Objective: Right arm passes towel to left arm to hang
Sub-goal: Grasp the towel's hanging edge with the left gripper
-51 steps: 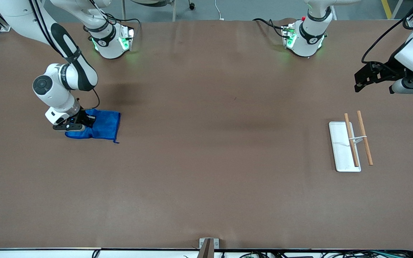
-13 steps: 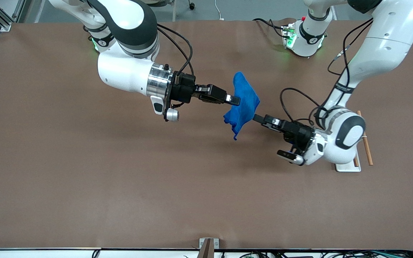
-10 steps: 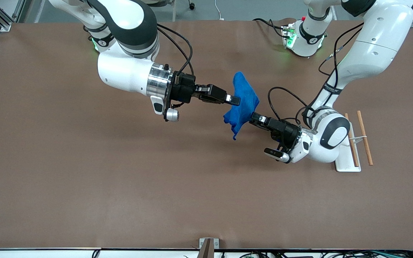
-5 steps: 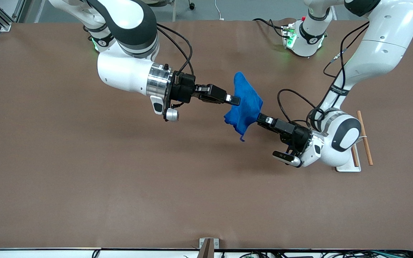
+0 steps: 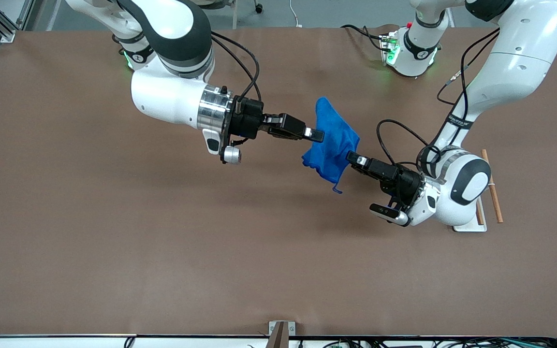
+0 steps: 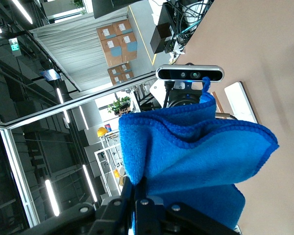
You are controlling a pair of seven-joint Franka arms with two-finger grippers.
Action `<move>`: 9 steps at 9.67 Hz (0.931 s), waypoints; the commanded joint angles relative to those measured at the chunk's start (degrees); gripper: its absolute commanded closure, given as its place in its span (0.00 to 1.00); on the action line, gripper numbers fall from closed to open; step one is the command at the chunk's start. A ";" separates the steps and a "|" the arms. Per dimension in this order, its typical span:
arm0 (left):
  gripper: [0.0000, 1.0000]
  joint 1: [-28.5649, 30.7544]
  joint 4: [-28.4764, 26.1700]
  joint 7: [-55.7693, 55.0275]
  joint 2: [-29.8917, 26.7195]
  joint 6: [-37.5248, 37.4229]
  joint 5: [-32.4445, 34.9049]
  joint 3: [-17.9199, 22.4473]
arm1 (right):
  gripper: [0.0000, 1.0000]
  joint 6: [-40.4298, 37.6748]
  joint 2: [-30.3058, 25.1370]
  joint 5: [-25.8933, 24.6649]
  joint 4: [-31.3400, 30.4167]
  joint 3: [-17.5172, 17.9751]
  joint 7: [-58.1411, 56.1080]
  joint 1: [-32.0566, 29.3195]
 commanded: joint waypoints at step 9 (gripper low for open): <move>1.00 3.81 8.05 -15.85 -1.77 0.47 6.64 1.10 | 0.00 -1.00 -2.71 -2.78 -7.27 -0.74 1.66 -5.83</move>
